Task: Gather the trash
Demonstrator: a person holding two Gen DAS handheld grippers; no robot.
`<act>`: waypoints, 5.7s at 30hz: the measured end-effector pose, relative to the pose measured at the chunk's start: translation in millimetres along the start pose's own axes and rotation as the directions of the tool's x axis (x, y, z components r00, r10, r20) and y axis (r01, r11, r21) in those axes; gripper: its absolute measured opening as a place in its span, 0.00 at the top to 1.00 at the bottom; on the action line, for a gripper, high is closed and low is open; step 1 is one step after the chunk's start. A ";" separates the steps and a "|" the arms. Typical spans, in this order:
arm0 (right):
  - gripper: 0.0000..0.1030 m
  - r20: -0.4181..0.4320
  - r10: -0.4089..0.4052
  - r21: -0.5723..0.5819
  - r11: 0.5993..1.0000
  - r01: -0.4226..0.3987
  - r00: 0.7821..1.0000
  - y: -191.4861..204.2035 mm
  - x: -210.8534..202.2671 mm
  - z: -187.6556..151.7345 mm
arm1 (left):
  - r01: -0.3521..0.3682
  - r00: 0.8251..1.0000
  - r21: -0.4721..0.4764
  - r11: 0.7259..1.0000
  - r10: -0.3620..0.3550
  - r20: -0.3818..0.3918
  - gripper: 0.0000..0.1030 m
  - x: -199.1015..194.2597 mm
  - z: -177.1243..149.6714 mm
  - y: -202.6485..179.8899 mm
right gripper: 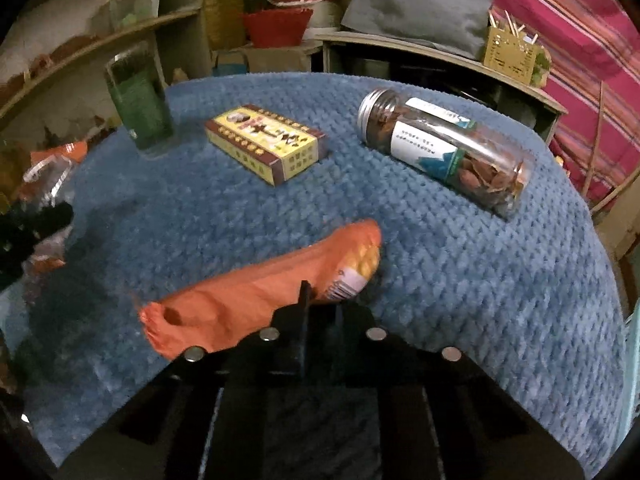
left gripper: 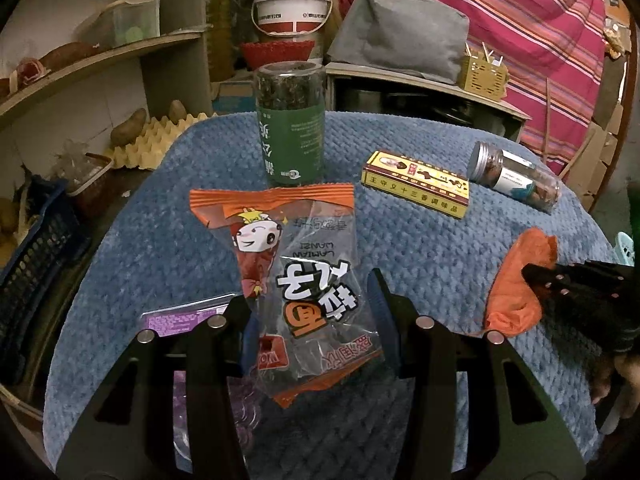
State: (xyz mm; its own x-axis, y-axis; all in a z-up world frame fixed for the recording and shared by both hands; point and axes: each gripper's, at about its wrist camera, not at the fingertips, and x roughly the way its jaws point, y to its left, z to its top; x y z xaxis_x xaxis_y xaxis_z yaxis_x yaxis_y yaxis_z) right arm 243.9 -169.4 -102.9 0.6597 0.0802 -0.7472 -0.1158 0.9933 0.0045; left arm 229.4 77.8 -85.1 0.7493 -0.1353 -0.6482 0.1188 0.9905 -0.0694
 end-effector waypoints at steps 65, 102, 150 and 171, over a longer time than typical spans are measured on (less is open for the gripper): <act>0.95 0.194 -0.443 0.538 0.794 0.283 0.875 -388.7 -204.9 -140.9 | 0.400 0.907 0.391 0.829 -0.421 -0.035 0.54 -22.2 -7.3 -486.6; 0.19 -0.020 -0.473 0.525 0.745 0.411 0.881 -376.9 -146.1 -131.0 | 0.207 0.975 0.223 0.953 -0.221 0.038 0.05 -9.9 26.0 -317.6; 0.04 0.364 -0.303 0.215 0.947 0.237 0.881 -37.1 -196.3 -120.7 | -0.028 0.970 0.038 0.999 0.018 0.243 0.05 -133.8 -62.1 -93.3; 0.04 0.391 -0.293 0.226 0.949 0.218 0.873 -27.1 -202.0 -126.8 | -0.040 0.954 0.081 0.996 0.014 0.299 0.05 -142.2 -69.2 -106.1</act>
State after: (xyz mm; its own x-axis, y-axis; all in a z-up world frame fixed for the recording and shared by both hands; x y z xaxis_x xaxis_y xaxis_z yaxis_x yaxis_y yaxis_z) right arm 19.7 -223.1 -36.3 0.8996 -0.1886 -0.3939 0.2017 0.9794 -0.0082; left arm 65.2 -6.2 -38.0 0.9114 -0.1226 -0.3929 0.1409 0.9899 0.0179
